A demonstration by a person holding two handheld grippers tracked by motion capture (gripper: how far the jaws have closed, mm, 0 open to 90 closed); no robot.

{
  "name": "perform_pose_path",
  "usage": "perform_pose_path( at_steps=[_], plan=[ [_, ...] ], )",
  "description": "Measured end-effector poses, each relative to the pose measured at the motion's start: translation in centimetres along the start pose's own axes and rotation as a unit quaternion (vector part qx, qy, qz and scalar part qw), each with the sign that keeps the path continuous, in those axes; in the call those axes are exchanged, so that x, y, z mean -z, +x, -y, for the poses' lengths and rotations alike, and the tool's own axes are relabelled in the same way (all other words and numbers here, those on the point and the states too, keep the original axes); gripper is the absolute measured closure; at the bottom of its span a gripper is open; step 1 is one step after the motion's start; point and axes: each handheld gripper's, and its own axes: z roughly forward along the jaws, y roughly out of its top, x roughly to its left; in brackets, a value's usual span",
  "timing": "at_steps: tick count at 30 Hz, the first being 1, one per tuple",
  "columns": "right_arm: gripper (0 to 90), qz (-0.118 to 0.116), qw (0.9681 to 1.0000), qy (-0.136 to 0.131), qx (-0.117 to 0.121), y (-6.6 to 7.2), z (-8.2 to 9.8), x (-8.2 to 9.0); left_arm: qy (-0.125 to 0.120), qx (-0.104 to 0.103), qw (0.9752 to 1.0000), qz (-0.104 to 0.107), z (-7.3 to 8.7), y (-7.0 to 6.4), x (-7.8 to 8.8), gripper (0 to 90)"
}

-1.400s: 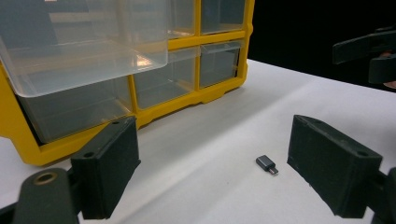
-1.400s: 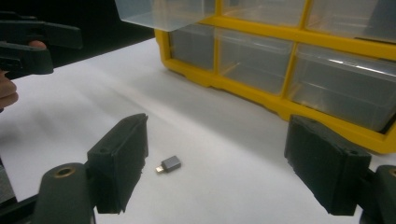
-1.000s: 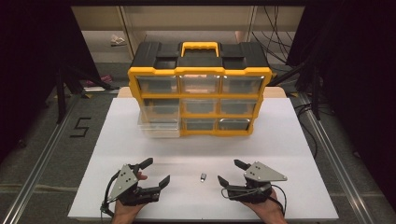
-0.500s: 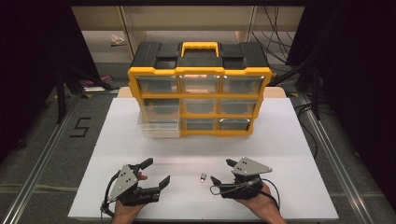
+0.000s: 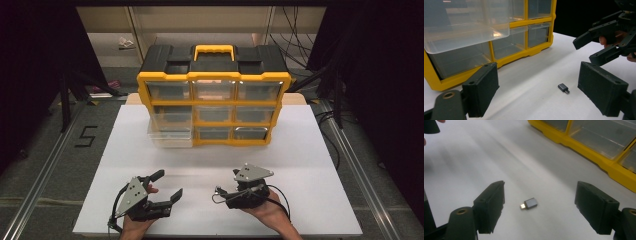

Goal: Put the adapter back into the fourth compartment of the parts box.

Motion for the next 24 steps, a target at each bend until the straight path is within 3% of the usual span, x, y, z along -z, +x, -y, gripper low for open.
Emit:
perform_pose_path(
  at_steps=[24],
  plan=[
    [26.3,0.016,0.9970,0.076,0.005,-0.2,-0.7,-4.0,0.002,-0.001,1.0000,0.005,0.0,0.0,0.0,16.5]
  ],
)
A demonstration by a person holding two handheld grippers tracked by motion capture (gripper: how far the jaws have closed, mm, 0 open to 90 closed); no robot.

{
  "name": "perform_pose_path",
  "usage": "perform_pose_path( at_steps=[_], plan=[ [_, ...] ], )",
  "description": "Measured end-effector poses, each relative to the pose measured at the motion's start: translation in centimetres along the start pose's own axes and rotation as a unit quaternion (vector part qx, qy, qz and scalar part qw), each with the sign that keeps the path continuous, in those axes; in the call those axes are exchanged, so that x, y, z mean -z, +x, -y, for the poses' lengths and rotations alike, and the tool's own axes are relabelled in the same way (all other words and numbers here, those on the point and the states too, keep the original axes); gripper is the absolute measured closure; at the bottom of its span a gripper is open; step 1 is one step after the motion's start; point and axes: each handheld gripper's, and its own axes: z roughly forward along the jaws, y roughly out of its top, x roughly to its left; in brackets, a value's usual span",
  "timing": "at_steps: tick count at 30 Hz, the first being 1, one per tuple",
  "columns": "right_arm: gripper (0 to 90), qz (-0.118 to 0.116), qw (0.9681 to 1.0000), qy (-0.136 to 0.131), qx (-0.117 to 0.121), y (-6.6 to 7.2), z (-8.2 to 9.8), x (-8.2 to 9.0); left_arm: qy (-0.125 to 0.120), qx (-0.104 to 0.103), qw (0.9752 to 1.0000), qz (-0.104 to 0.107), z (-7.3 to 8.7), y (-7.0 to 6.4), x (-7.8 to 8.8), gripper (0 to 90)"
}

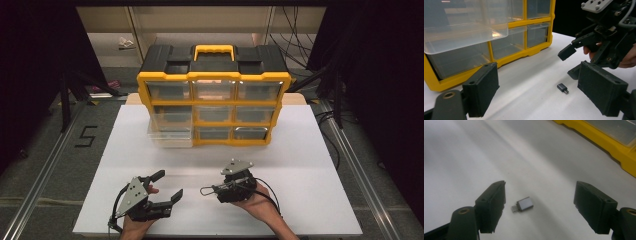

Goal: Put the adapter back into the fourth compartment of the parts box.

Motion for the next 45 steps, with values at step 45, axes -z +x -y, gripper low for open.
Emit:
perform_pose_path(
  at_steps=[45],
  plan=[
    [53.7,-0.021,0.9946,0.100,0.017,-0.2,-0.2,-3.3,-0.001,-0.002,1.0000,-0.002,-0.1,-0.1,0.1,16.9]
  ],
)
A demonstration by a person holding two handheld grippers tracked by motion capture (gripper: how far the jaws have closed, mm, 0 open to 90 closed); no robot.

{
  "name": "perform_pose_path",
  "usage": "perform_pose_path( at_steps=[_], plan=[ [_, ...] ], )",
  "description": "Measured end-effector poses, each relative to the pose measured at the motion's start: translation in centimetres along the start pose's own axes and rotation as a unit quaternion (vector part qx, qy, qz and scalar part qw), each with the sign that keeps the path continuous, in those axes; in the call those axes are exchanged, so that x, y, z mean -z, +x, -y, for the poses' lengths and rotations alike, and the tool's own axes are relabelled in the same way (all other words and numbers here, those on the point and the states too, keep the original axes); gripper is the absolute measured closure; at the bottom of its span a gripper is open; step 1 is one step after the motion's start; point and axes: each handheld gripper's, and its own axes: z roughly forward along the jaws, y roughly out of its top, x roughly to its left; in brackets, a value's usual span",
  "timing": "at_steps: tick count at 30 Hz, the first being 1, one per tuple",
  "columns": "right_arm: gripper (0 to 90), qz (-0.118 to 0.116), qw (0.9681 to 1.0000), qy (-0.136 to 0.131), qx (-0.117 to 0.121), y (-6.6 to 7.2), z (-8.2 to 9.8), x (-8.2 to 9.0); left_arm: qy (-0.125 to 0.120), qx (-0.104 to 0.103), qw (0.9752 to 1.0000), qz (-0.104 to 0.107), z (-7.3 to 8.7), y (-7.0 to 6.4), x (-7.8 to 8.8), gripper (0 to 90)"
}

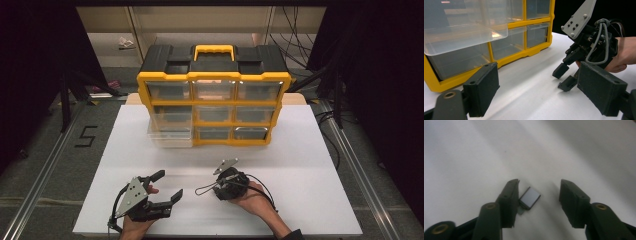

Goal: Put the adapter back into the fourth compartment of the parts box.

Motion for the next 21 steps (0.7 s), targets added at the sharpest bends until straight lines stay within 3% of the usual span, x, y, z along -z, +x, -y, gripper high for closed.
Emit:
perform_pose_path(
  at_steps=[8,11,21],
  plan=[
    [64.9,-0.015,0.9998,0.011,-0.004,0.02,-0.04,0.20,0.002,-0.001,1.0000,0.000,-0.01,-0.01,-0.02,16.9],
    [74.1,-0.023,0.9995,0.020,0.010,0.20,-0.05,0.37,0.001,0.000,1.0000,-0.001,-0.01,0.00,-0.02,16.9],
    [76.4,-0.023,0.9997,0.004,0.012,0.38,-0.11,0.61,-0.002,0.003,1.0000,-0.002,-0.08,0.08,0.09,16.9]
  ],
)
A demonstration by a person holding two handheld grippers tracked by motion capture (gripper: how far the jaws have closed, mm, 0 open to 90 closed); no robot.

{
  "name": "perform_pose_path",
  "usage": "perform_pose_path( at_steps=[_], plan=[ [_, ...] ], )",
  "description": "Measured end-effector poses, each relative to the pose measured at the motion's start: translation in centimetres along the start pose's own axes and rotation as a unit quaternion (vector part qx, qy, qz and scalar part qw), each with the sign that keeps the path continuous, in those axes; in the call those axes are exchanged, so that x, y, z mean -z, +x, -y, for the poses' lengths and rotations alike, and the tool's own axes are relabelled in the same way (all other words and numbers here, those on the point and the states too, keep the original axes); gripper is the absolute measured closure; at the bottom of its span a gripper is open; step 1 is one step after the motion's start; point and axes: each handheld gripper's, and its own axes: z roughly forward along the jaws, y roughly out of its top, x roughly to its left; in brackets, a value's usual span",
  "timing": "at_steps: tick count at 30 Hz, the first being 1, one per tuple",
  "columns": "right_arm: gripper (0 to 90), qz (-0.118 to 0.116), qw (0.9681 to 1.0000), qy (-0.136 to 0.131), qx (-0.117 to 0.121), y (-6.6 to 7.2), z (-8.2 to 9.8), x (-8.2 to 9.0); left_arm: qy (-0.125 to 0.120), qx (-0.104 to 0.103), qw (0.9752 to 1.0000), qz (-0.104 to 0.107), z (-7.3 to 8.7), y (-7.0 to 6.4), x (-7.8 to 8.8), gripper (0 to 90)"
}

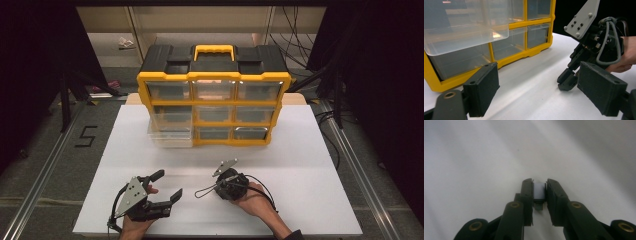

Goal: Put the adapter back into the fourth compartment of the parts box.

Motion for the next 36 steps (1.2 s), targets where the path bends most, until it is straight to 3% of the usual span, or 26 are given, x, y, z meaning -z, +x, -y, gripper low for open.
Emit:
perform_pose_path(
  at_steps=[16,22,32,36],
  plan=[
    [76.4,0.002,0.9974,-0.072,0.005,-0.1,-0.9,3.2,0.000,0.003,1.0000,0.001,0.0,0.1,0.0,16.9],
    [76.3,-0.002,0.9934,-0.114,-0.008,-0.9,-1.5,5.0,0.000,0.002,1.0000,0.000,0.1,0.0,-0.1,16.9],
    [76.4,0.006,0.9898,-0.142,-0.005,-1.5,-3.0,6.6,-0.001,0.005,1.0000,0.002,0.1,0.1,0.0,16.9],
    [76.4,0.006,0.9875,-0.157,-0.003,-1.8,-4.0,7.6,-0.008,0.016,0.9998,0.004,0.1,0.2,0.0,16.9]
  ],
)
